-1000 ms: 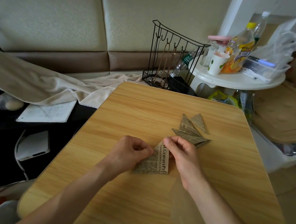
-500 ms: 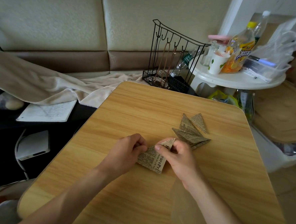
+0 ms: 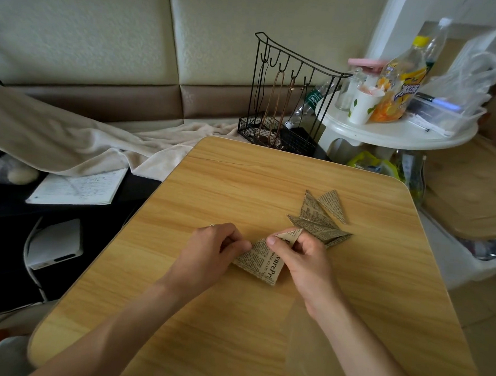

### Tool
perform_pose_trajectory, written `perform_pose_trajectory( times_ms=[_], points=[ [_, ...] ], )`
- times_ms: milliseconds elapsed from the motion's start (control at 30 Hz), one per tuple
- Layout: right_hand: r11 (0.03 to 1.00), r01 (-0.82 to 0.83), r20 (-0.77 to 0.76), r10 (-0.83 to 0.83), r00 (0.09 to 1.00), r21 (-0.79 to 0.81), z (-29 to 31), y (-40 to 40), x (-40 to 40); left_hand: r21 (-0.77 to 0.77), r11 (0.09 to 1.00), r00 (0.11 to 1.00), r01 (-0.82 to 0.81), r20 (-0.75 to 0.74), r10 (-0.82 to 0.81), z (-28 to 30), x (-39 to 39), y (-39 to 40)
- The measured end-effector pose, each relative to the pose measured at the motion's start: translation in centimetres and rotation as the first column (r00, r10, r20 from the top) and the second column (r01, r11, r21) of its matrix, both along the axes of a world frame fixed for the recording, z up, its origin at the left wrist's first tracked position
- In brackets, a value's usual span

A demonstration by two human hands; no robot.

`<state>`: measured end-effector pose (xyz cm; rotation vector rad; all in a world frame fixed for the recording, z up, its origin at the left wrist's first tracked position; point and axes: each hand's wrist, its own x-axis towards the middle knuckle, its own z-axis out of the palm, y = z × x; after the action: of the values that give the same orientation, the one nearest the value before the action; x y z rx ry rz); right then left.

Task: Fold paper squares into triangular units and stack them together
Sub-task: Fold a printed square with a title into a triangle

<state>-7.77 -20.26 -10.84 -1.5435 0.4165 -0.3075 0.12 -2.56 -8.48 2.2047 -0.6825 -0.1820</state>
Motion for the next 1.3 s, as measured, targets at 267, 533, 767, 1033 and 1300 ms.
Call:
perform_pose_trajectory(
  times_ms=[267, 533, 767, 1033, 1300],
  points=[
    [1.000, 0.017, 0.055, -0.017, 0.998, 0.011, 0.1, 0.2, 0.0, -0.006, 0.991, 0.991, -0.130, -0.045, 0.130, 0.1, 0.2, 0.4],
    [0.995, 0.094, 0.094, -0.090, 0.991, -0.038, 0.1, 0.5, -0.1, -0.019, 0.982, 0.979, -0.190, -0.072, 0.188, 0.0, 0.4, 0.6],
    [0.995, -0.075, 0.047, 0.072, 0.996, 0.060, 0.4, 0.4, -0.3, -0.309, 0.912, 0.867, -0.270, -0.489, 0.091, 0.2, 0.3, 0.4],
    [0.983, -0.149, -0.068, 0.142, 0.988, -0.106, 0.4, 0.2, -0.3, -0.228, 0.973, 0.824, -0.037, -0.558, -0.099, 1.0, -0.7, 0.0],
    [0.982, -0.187, -0.013, 0.186, 0.982, -0.009, 0.8, 0.4, -0.2, -0.325, 0.930, 0.745, -0.173, -0.661, -0.093, 1.1, -0.5, 0.0]
  ],
)
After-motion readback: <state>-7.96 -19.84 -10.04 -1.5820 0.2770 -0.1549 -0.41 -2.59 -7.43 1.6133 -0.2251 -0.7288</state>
